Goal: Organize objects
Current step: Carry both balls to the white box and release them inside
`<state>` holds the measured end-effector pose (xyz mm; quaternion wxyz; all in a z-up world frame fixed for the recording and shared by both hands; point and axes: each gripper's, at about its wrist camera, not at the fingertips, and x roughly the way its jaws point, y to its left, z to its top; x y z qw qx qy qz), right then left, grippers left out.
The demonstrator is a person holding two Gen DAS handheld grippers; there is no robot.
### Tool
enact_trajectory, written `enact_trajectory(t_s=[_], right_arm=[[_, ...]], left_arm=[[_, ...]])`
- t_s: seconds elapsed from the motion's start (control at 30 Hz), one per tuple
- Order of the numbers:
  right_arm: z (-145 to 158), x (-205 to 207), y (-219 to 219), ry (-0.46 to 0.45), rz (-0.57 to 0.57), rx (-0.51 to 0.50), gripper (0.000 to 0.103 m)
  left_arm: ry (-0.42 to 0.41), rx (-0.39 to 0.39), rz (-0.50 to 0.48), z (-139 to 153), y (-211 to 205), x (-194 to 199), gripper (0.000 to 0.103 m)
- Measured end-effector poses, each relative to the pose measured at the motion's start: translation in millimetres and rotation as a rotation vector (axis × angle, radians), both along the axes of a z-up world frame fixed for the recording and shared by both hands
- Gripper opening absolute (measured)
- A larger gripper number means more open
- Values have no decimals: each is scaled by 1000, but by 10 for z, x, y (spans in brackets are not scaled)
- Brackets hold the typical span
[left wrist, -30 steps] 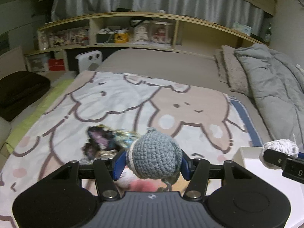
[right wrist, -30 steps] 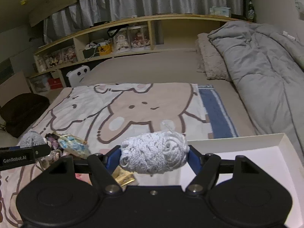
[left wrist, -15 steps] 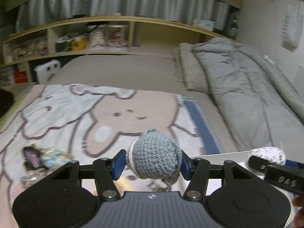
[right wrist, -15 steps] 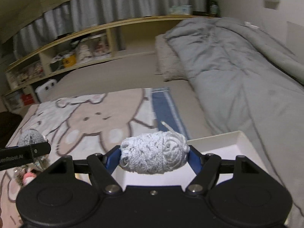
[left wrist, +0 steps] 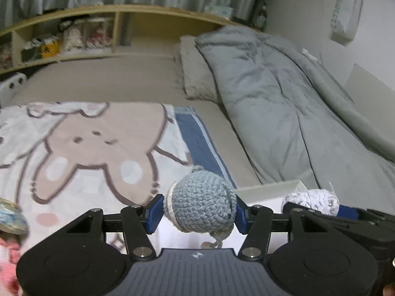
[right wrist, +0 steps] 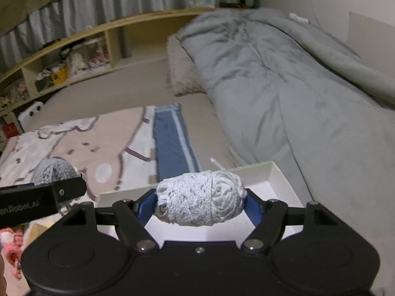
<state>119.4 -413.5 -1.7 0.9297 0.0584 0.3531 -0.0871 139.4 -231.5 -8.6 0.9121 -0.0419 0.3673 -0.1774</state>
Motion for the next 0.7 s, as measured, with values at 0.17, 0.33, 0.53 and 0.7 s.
enact_trajectory(t_s=[0.17,0.33,0.53,0.7], right_arm=[[-164,121,-96,50,-8,9,75],[-358,269,-79,89,26,43,75],[-477,408,-22,121,40,54,75],[-507,434,-79,149,-8,82,89]], left_arm=[[49,59,-54,-284,-139,108,58],[107,85,-81,-499,-119,244,58],[106,138,-134,-622,-136,334,58],[121,166,-146,-673,-148,355,71]])
